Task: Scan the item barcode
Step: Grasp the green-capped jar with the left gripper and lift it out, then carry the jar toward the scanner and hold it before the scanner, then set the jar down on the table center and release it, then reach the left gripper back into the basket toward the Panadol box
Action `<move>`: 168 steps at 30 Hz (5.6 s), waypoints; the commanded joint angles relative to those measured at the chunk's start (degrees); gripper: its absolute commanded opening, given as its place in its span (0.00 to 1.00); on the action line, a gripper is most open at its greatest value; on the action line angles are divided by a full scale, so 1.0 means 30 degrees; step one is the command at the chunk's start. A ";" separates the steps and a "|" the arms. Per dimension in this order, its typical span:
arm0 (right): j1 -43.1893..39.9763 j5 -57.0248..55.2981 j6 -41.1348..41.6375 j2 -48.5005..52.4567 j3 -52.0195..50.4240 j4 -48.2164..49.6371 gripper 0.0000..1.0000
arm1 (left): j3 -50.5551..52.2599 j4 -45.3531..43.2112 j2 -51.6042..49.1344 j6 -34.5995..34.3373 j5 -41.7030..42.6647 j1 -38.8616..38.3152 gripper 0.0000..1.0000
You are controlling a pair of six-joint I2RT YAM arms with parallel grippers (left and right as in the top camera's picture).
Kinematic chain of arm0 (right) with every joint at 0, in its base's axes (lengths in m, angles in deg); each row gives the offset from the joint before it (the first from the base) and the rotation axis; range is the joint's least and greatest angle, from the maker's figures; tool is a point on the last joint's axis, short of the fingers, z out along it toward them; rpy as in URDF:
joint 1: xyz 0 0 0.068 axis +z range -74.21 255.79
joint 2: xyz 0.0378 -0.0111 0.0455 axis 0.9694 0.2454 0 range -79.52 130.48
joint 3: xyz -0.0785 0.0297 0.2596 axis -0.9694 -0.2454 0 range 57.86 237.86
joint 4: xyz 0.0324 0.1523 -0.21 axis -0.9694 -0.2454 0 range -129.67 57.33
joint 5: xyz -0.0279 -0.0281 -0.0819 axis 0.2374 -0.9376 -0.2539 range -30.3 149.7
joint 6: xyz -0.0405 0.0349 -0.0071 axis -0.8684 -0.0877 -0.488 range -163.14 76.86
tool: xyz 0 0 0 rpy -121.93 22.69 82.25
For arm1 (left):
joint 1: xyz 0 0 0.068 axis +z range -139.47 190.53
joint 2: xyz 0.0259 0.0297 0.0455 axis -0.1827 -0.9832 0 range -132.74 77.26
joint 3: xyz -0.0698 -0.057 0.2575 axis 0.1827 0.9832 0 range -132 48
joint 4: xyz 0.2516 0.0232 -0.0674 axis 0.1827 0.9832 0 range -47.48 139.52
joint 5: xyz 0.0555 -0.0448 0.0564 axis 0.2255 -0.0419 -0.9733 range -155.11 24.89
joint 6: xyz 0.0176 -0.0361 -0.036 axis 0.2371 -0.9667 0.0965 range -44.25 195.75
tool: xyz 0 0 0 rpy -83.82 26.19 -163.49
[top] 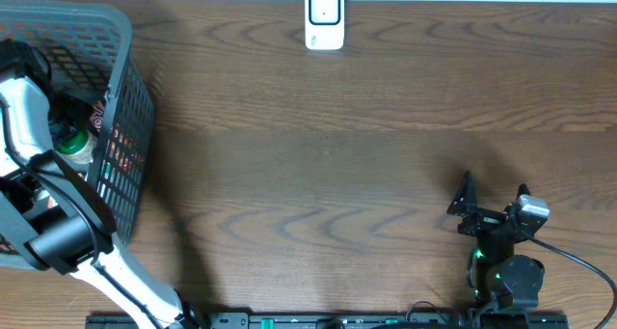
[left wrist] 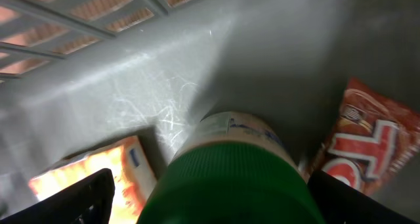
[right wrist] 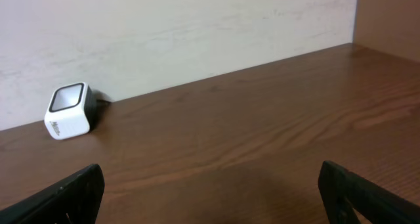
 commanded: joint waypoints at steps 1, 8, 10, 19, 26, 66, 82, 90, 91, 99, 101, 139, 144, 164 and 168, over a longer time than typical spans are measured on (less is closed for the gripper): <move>0.0168 -0.0087 -0.0255 0.0000 -0.0022 -0.0073 0.99 | 0.0226 -0.0015 -0.0656 -0.0299 -0.0160 0.0066 0.92; 0.0168 -0.0087 -0.0255 0.0000 -0.0022 -0.0073 0.99 | 0.0372 -0.0138 -0.0758 -0.0364 -0.0153 0.0066 0.91; 0.0168 -0.0080 -0.0255 0.0000 -0.0022 -0.0073 0.99 | 0.0372 -0.0138 -0.0765 -0.0364 -0.0153 0.0066 0.92; 0.0168 -0.0087 -0.0255 0.0000 -0.0022 -0.0073 0.99 | 0.0372 -0.0219 -0.1756 -0.0503 0.0648 0.0066 0.92; 0.0168 -0.0080 -0.0255 0.0000 -0.0022 -0.0073 0.99 | 0.0372 -0.0481 -0.1902 -0.0503 0.0648 0.0066 0.80; 0.0182 -0.0087 -0.0255 0.0000 -0.0022 -0.0073 0.99 | -0.0707 0.0277 1.5555 -0.0146 0.8714 -0.9719 0.68; 0.0182 -0.0087 -0.0255 0.0000 -0.0022 -0.0073 0.99 | 0.0874 0.0896 0.5493 0.3395 0.4758 -1.9620 0.68; 0.0182 -0.0087 -0.0255 0.0000 -0.0022 -0.0073 0.99 | 0.3687 -0.2521 0.2871 0.5377 0.4787 -2.0597 0.68; 0.0182 -0.0087 -0.0255 0.0000 -0.0022 -0.0073 0.99 | 0.4306 -0.3177 0.2747 0.5362 0.4845 -2.0706 0.68; 0.0182 -0.0087 -0.0255 0.0000 -0.0022 -0.0073 0.99 | 0.8830 -0.7431 0.2667 0.5158 0.5268 -2.0961 0.68; 0.0182 -0.0087 -0.0255 0.0000 -0.0022 -0.0073 0.99 | 0.9129 -0.7373 0.2667 0.5166 0.5268 -2.0961 0.70; 0.0182 -0.0087 -0.0255 0.0000 -0.0022 -0.0080 0.99 | -0.2011 0.6331 1.4214 -0.0357 0.1916 0.0240 0.97; 0.0182 -0.0080 -0.0255 0.0000 -0.0022 -0.0073 0.99 | 0.1341 0.4124 1.1555 0.2499 0.1268 0.1100 0.97; 0.0182 -0.0087 -0.0255 0.0000 -0.0022 -0.0073 0.99 | 1.3362 -0.4932 1.1060 0.8983 0.1319 0.1100 0.98; 0.0182 -0.0080 -0.0255 0.0000 -0.0022 -0.0073 0.99 | 1.3391 -0.5100 1.1060 0.8976 0.1188 0.1100 0.98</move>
